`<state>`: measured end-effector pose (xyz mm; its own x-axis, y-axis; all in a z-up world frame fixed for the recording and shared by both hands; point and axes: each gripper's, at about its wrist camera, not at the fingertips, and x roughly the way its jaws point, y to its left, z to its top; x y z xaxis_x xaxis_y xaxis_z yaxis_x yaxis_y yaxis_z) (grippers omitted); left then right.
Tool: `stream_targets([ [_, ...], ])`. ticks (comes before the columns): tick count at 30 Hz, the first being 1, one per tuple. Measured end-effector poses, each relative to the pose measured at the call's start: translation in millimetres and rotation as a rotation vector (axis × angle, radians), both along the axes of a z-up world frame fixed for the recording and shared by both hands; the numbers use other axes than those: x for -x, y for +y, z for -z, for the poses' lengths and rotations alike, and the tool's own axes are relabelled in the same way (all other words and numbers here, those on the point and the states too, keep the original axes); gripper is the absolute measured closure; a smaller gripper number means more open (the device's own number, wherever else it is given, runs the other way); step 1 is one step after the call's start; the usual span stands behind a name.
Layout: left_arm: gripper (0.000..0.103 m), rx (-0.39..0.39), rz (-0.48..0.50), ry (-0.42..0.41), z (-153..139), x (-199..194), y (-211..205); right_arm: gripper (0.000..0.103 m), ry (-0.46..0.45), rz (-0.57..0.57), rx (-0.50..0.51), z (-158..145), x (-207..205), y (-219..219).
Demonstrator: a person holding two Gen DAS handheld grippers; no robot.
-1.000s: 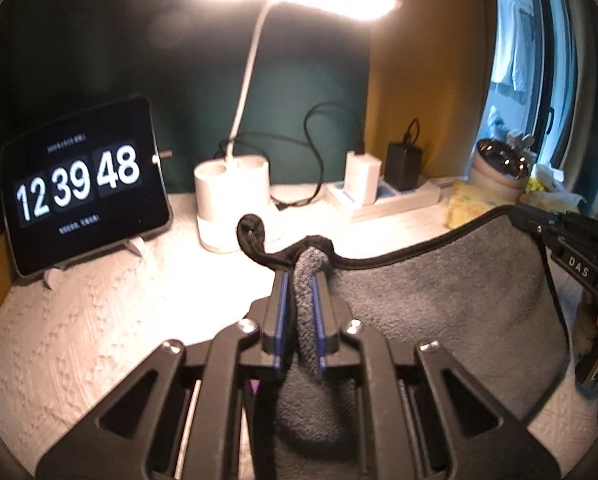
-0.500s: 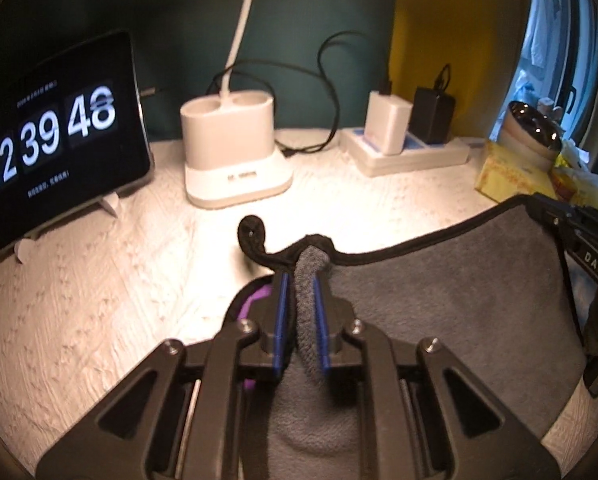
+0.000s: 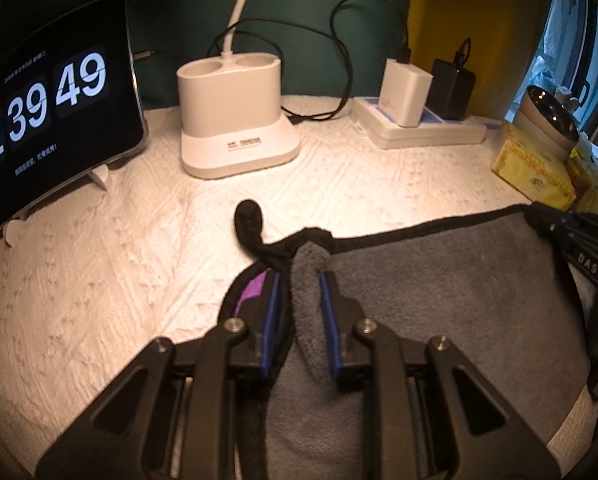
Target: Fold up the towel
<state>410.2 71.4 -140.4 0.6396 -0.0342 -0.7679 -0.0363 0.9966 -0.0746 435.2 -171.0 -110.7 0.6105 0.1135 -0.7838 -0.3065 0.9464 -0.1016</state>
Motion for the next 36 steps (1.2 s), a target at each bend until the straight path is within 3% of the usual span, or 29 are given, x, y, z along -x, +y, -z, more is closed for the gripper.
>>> stream_targets([
  [12,0.077,-0.013,0.024,0.038,-1,-7,-1,0.091,0.031,0.003,0.024,7,-5,2],
  [13,0.073,-0.004,0.021,0.052,-2,-9,1,0.087,0.026,0.011,0.037,6,-5,2],
  [14,0.071,0.004,0.016,0.061,-3,-9,3,0.076,0.021,0.023,0.053,5,-6,2],
  [16,0.038,0.017,0.0,0.058,-6,-7,7,0.063,0.025,0.04,0.049,3,-6,0],
  [18,0.028,0.029,-0.004,0.051,-8,-3,9,0.049,0.046,0.039,0.02,0,-5,-3],
  [36,0.026,0.061,-0.03,-0.027,-34,73,8,0.046,-0.028,0.015,0.025,-37,60,0],
])
